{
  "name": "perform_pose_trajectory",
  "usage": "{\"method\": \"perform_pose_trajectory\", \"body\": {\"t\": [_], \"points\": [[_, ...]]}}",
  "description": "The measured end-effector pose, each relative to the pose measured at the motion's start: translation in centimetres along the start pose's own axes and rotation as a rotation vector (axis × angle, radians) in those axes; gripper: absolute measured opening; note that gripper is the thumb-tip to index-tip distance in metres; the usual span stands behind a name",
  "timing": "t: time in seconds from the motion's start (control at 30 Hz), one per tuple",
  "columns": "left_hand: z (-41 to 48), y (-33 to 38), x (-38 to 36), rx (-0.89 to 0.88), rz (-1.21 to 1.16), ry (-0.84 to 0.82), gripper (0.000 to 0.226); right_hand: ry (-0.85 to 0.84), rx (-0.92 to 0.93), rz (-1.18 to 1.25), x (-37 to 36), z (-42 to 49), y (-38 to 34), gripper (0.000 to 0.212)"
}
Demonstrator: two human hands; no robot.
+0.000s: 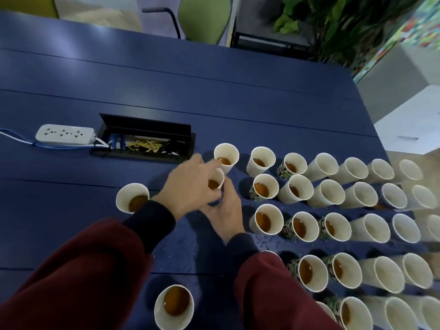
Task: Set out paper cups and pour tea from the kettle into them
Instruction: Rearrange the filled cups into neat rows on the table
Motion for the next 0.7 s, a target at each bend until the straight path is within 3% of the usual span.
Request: {"method": "perform_pose_trajectory", "body": {"t": [0.1, 0.27, 0.4, 0.53, 0.7], "points": [[0.8, 0.8, -0.7, -0.033, -0.018, -0.052, 0.057, 0.102, 0.009, 0.015, 1.2, 0.1, -0.2, 0.052], [4.7, -1.5, 0.2, 0.032, -0.042, 0.035, 0.076, 0.226, -0.013, -0.009, 2.6, 0.9, 1.1, 0.049], [8.3, -5.3, -1.5, 0.102, 0.099, -0.158, 0.081, 0.271, -0.053, -0.005, 2.9, 1.6, 2.8, 0.046], [10.5, -6.8, -4.7, 0.116, -0.225, -0.247, 0.111, 0.297, -0.040, -0.045, 3.2, 2.3, 3.7, 0.050], [12.3, -7.2, -7.4, 0.053, -0.309, -0.193, 0.085, 0.269, -0.074, -0.002, 2.8, 2.9, 4.0, 0.053]]}}
Point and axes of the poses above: each hand's wrist, its own z-axis towards the middle knuckle, its own x-axis out of the back of the hand, y = z × x, the point moved 7 cm from there along z, towards the middle knuckle, and after that the axes turned 15 degrees about -x, right-handed, at the moved point
